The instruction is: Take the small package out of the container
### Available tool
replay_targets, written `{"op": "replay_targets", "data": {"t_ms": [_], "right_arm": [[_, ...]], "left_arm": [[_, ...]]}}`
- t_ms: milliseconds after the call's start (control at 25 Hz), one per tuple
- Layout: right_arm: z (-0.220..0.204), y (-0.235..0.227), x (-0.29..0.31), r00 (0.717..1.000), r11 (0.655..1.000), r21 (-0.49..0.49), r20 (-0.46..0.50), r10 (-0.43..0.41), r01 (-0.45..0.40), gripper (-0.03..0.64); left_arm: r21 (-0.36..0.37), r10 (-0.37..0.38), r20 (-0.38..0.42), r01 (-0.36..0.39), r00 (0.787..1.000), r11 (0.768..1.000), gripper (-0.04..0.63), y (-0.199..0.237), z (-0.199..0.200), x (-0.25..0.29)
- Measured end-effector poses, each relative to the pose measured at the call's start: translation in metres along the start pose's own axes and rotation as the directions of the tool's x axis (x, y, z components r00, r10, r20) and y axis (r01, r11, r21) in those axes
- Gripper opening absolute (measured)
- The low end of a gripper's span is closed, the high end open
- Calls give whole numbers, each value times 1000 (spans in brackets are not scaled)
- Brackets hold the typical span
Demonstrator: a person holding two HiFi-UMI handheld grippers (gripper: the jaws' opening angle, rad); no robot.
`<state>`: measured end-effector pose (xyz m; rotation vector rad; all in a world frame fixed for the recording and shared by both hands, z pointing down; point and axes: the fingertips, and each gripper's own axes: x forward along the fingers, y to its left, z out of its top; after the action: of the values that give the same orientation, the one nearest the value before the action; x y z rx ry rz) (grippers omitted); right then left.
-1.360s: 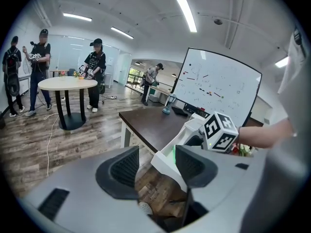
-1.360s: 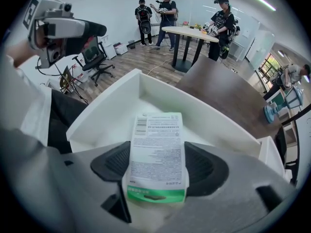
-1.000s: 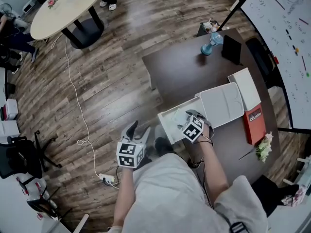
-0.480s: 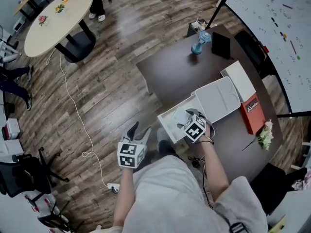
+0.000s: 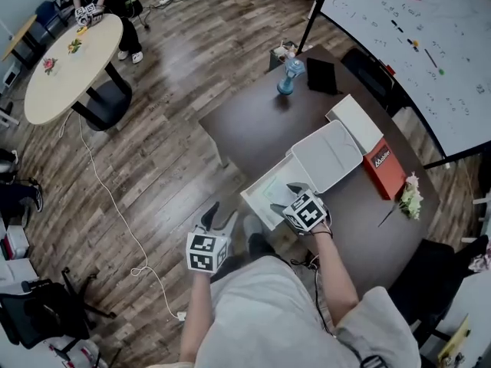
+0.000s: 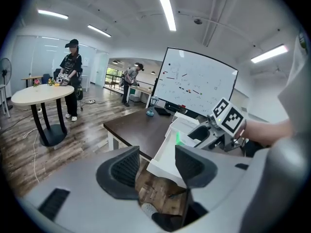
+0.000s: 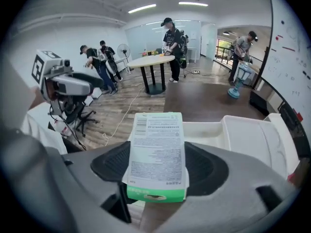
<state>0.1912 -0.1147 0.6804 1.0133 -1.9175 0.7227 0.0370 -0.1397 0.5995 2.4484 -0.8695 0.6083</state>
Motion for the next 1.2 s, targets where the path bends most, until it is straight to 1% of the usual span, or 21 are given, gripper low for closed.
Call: {"op": "replay_targets", "data": {"t_ms": [120,200,400,560,640,880,960,1080,1200], "right_arm": [[3,7,-12,997,995,94,71,14,-21,348],[3,12,-17,994,990,140,105,8,-23,348],[-4,25,-27,989,977,212,144,-30,-1,350],[-7,38,-36,980,962,273,189,-68,14,349],[-8,44,-40,969,948,318,229,-87,10,350],[-12,57,-55,931,891,454,329,-157,-10,349],[-13,63,-57,921,879,476,349,-173,-15,349],[-17,73,-60,912,874,485,364,-190,-12,349],[-15,71,-64,893,861,508,396,-213,-20,349]], "left_arm": [[12,-25,2,25,1000,1000,221,-5,0,0],[20,-41,3,41,999,999,221,-7,0,-2],[39,-80,-5,80,997,996,218,-10,-5,-6],[34,-114,-11,114,993,993,213,-13,-13,-9],[41,-132,-11,133,991,990,213,-15,-15,-11],[37,-167,6,167,986,985,213,-15,-17,-19],[42,-170,7,170,985,985,213,-14,-19,-22],[45,-168,6,167,986,985,213,-10,-22,-29],[55,-160,15,159,987,986,213,-2,-20,-30]]}}
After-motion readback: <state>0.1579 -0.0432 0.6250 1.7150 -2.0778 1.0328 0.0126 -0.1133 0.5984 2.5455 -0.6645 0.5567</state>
